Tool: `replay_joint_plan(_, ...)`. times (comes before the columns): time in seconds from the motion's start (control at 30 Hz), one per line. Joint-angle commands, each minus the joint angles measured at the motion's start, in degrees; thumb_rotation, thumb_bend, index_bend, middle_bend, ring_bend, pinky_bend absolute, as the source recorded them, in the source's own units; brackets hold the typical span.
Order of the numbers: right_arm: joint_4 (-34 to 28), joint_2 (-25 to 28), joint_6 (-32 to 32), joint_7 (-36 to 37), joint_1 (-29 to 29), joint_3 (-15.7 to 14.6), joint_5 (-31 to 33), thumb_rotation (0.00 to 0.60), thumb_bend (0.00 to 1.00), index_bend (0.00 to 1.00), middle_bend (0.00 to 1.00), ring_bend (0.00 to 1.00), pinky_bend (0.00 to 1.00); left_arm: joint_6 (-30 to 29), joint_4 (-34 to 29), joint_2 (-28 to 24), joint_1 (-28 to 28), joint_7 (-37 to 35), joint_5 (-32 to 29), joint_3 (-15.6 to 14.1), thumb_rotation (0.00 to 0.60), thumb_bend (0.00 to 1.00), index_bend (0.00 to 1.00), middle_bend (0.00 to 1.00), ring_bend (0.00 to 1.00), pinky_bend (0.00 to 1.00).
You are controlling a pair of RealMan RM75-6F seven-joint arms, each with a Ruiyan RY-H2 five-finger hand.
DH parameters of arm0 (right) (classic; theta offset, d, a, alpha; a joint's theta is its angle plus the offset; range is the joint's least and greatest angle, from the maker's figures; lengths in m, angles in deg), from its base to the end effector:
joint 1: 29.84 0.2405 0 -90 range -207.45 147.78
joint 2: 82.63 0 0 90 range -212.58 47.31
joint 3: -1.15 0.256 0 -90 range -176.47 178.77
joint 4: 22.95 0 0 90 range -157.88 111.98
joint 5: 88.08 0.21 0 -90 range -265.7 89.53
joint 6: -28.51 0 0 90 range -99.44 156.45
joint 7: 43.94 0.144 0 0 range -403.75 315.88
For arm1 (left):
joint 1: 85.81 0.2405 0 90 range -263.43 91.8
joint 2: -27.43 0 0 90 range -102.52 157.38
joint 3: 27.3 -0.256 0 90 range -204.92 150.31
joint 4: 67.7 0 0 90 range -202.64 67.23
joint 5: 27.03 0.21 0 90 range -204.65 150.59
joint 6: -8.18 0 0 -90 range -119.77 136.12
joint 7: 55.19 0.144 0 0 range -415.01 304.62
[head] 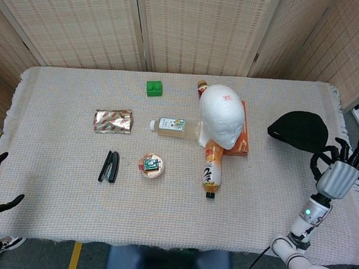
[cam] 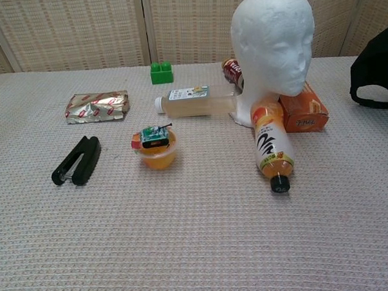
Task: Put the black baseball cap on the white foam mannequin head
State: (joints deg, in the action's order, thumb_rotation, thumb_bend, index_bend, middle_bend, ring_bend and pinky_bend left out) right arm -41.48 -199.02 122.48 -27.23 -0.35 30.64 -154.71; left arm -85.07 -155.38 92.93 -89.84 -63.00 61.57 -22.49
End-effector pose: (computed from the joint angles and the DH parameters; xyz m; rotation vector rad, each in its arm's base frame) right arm -0.3247 -0.3209 0.0851 0.6613 -0.5587 1.1679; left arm -0.3098 0.1823 0.1797 -1.2922 -0.8168 -1.0942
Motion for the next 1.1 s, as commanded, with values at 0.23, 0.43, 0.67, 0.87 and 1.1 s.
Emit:
replay_joint_plan(0.23, -2.57, 1.94, 0.54, -2.20, 8.51, 4.96, 3.03, 0.600, 0.38, 0.84, 0.30, 0.00, 0.01, 2.03, 0.71, 0.75, -0.66, 1.52, -2.26, 0.75, 0.600, 0.14, 0.12, 0.02, 0.00, 0.18)
replay_joint_plan(0.43, -4.29, 2.27, 0.87, -4.52, 15.13, 6.48, 3.11, 0.600, 0.37, 0.84, 0.29, 0.00, 0.01, 3.55, 1.57, 1.62, -1.35, 2.74, -4.16, 1.58, 0.600, 0.14, 0.12, 0.02, 0.00, 0.18)
replay_joint_plan(0.67, -5.80, 1.48, 0.28, -7.15, 23.20, 7.18, 2.48, 0.600, 0.37, 0.84, 0.29, 0.00, 0.01, 5.63, 2.63, 2.67, -2.19, 4.27, -7.02, 2.71, 0.600, 0.14, 0.12, 0.02, 0.00, 0.18)
replay_joint_plan(0.87, -8.33, -0.03, 0.93, -6.91, 27.05, 6.65, 1.36, 0.600, 0.36, 0.84, 0.29, 0.00, 0.01, 5.68, 2.80, 2.85, -2.25, 4.73, -8.21, 3.43, 0.600, 0.14, 0.12, 0.02, 0.00, 0.18)
replay_joint_plan(1.1, -13.00, -2.20, 3.64, -7.51, 27.67, 3.41, -1.75, 0.600, 0.35, 0.84, 0.29, 0.00, 0.01, 4.46, 2.40, 2.68, -1.76, 4.80, -7.48, 3.28, 0.600, 0.14, 0.12, 0.02, 0.00, 0.18)
